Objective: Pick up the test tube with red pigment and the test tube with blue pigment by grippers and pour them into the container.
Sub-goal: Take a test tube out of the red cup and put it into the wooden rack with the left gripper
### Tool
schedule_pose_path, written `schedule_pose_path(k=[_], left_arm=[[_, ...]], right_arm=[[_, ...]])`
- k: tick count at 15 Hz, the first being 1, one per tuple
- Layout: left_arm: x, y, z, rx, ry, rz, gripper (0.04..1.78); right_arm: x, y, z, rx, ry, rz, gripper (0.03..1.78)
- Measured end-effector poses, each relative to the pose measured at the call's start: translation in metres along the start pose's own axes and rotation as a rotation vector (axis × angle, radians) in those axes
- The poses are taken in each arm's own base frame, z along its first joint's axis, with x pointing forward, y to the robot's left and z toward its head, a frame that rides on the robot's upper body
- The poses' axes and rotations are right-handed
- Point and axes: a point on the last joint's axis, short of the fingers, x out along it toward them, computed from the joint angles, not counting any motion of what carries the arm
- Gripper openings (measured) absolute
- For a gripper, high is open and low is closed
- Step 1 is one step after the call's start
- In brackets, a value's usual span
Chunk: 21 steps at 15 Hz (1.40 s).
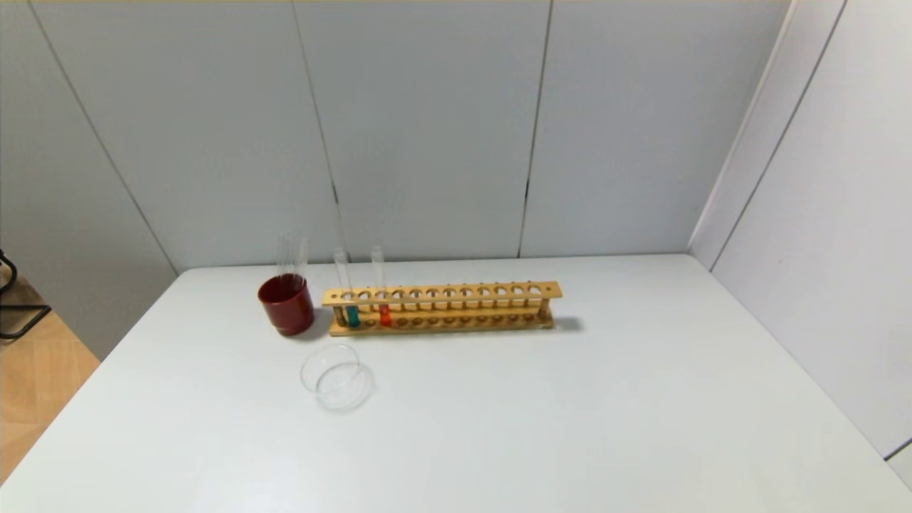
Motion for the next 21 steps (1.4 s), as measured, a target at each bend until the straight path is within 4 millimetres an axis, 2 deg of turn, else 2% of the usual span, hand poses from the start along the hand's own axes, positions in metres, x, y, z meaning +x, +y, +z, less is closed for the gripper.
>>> schedule_pose_path(k=[4,6,10,13,16,19,21], left_arm=[[-0.001,0.0,0.002,0.032,-0.003,-0.014,1.75],[-0.005,-0.001,0.013,0.043,-0.029,-0.05,1.75],[-0.023,-0.001,0.053,0.045,-0.038,-0.113,1.75],[-0.022,0.0,0.093,0.046,-0.03,-0.13,1.75],[0.001,0.002,0.134,0.047,-0.012,-0.137,1.75],[0.038,0.003,0.173,0.042,-0.023,-0.173,1.75],[0.066,0.003,0.19,0.022,0.007,-0.209,1.75]], right_arm=[[0.0,0.0,0.0,0.0,0.0,0.0,1.75],[0.0,0.0,0.0,0.0,0.0,0.0,1.75],[0.0,0.0,0.0,0.0,0.0,0.0,1.75],[0.0,0.0,0.0,0.0,0.0,0.0,1.75],[0.0,0.0,0.0,0.0,0.0,0.0,1.75],[0.0,0.0,0.0,0.0,0.0,0.0,1.75],[0.0,0.0,0.0,0.0,0.0,0.0,1.75]])
